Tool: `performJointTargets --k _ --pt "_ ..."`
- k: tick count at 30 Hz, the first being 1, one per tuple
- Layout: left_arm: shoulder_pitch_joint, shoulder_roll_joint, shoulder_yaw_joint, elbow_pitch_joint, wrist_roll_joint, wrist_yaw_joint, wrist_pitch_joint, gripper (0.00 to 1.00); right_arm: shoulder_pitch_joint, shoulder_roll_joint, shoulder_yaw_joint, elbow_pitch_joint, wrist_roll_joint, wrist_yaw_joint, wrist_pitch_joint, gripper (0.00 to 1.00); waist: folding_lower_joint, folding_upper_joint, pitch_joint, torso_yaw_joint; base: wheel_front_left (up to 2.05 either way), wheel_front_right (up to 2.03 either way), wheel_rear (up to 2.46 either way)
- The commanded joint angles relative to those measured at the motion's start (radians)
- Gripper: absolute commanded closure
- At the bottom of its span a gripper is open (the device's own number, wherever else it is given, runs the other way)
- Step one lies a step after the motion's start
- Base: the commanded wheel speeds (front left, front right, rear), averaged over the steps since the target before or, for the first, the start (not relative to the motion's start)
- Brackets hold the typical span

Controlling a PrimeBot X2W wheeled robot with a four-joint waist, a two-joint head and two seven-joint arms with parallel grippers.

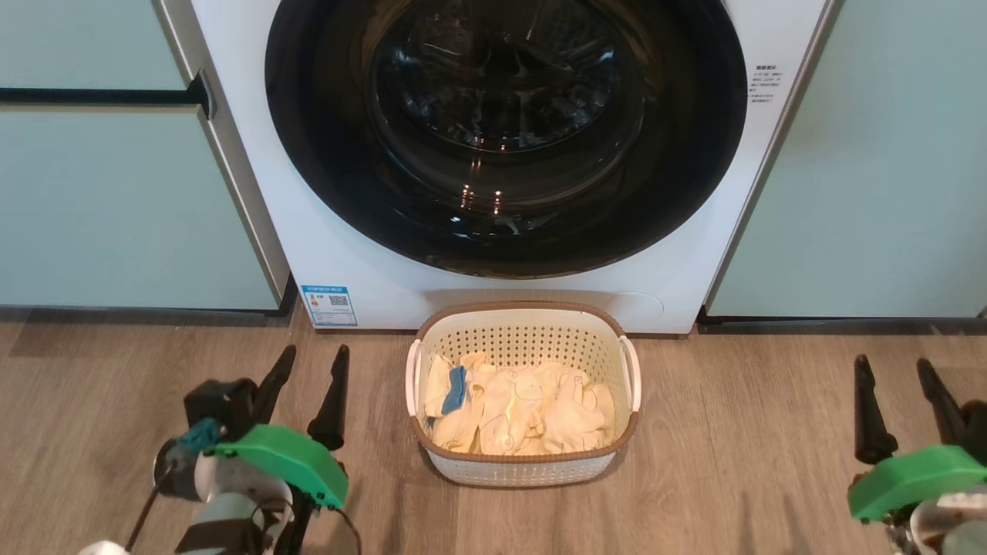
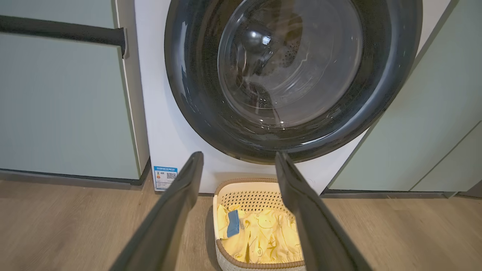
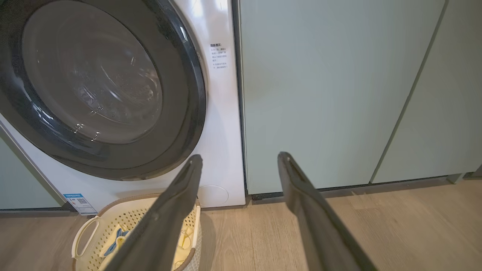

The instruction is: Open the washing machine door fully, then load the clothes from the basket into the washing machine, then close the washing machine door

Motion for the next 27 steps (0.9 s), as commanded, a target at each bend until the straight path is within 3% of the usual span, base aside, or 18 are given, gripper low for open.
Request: performJointTargets --k 1,12,27 --pt "-0.066 0.029 0.021 -0.023 0.033 -0.004 -0.019 0.0 -0.068 -0.028 0.018 -0.026 -0.035 -0.003 -0.019 0.0 0.0001 0.0 0.0 0.0 0.0 0.0 0.0" --pt "-0.087 0.036 0.01 -0.01 0.146 -0.005 -0.048 0.0 -0.08 -0.035 0.025 -0.025 -0.156 -0.003 -0.049 0.0 0.0001 0.0 0.002 -0.003 0.0 0.0 0.0" --pt "-0.089 0.034 0.011 -0.002 0.142 -0.006 -0.048 0.0 -0.077 -0.029 0.01 -0.026 -0.153 -0.003 -0.049 0.0 0.0001 0.0 0.005 -0.003 0.0 0.0 0.0"
